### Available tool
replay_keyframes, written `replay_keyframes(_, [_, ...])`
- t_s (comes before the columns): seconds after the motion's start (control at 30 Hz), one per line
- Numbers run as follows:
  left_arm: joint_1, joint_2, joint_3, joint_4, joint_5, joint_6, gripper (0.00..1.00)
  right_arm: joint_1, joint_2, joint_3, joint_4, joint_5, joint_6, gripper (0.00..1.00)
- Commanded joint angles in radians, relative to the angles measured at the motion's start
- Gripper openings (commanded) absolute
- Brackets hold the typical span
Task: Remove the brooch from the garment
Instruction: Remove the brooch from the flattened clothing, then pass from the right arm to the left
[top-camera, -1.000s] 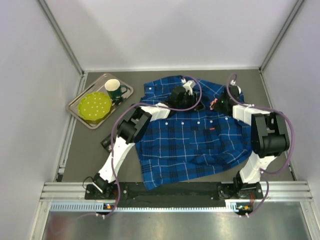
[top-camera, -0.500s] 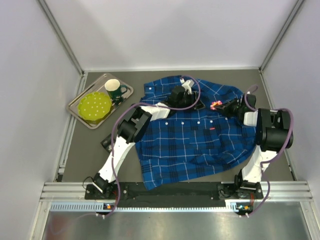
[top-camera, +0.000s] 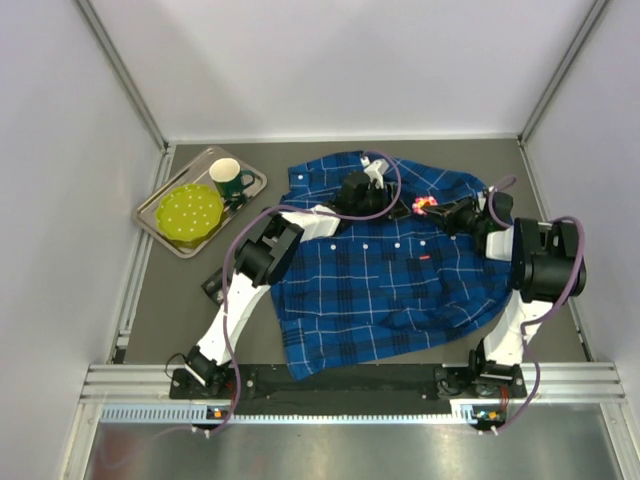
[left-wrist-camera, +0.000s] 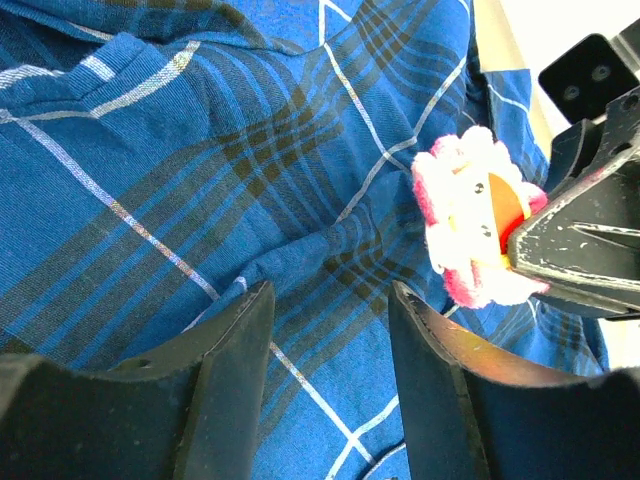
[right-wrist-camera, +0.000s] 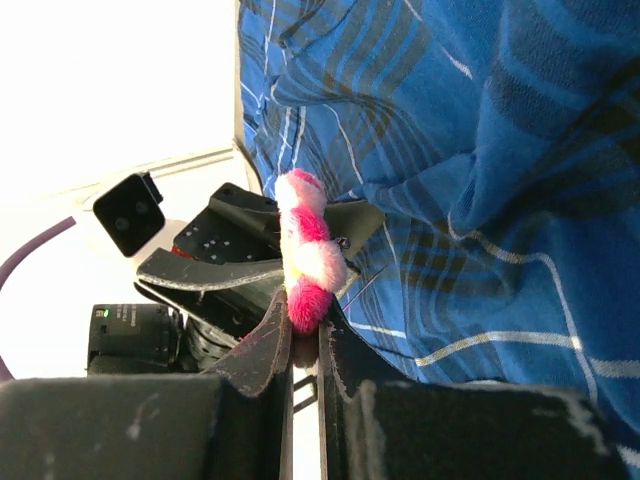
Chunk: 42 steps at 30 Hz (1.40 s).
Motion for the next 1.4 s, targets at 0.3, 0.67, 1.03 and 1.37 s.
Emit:
replay_keyframes(0.3, [0.013, -0.497, -0.291, -0.134, -0.036, 0.234, 0.83, 0.089, -0.284, 0.180, -0.764, 0.029, -0.521, 0.00])
replay_keyframes(0.67, [-0.132, -0.972, -0.635, -0.301, -0.106, 0.859, 0.73, 0.277, -0.515, 0.137, -0.964, -0.032, -0.360, 0.00])
replay_keyframes(1.03, [-0.244, -1.039, -0.806, -0.178, -0.316, 1.139, 0.83, 0.389, -0.534, 0.222, -1.047, -0.017, -0.215, 0.00])
replay_keyframes(1.37, [-0.287, -1.009, -0.838, -0.069, -0.405, 1.176, 0.78, 0.415, -0.540, 0.226, -1.045, -0.002, -0.145, 0.00])
